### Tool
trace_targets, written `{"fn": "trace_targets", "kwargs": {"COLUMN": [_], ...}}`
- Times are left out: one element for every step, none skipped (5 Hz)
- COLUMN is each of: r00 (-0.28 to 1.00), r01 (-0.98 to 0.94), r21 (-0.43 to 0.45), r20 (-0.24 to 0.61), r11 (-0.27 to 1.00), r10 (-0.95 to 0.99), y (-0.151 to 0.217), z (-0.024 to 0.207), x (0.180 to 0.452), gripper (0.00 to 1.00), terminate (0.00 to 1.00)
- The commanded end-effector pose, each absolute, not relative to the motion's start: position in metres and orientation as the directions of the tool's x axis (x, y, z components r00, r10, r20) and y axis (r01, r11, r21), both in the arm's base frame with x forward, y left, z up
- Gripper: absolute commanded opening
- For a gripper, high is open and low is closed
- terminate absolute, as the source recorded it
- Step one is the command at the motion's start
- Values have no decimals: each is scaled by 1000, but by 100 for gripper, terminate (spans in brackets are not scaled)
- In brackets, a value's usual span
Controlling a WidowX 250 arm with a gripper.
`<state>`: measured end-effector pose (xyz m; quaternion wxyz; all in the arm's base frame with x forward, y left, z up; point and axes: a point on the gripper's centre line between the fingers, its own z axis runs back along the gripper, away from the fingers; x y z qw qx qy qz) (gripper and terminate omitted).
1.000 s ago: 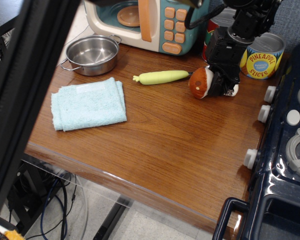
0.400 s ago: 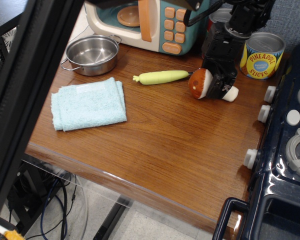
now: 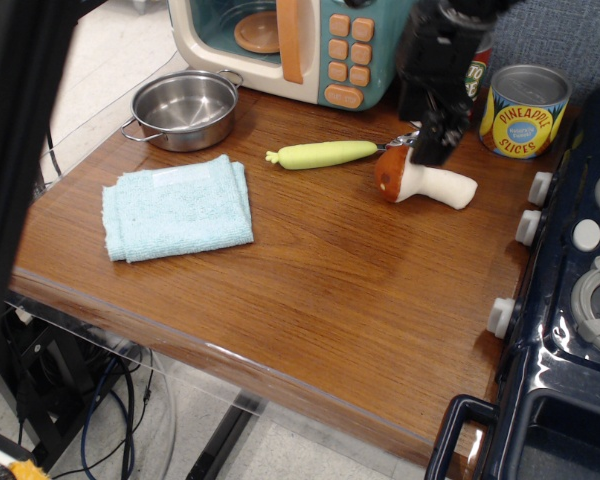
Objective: Move the mushroom to the opposite corner.
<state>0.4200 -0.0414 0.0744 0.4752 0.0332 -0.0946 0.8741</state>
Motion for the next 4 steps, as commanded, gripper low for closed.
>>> {"fn": "trace_targets", "kwargs": {"r00": [-550, -550, -550, -550], "r01": [-822, -822, -822, -822], "r21": [-214, -214, -214, -214], "r20": [53, 53, 53, 53], "r11": [-529, -529, -529, -529], "r10": [833, 833, 833, 833], "y": [-37, -37, -37, -37], "z": [133, 133, 133, 133], "x": [403, 403, 403, 403], "gripper": [100, 100, 100, 100], "terminate": [0, 0, 0, 100]}}
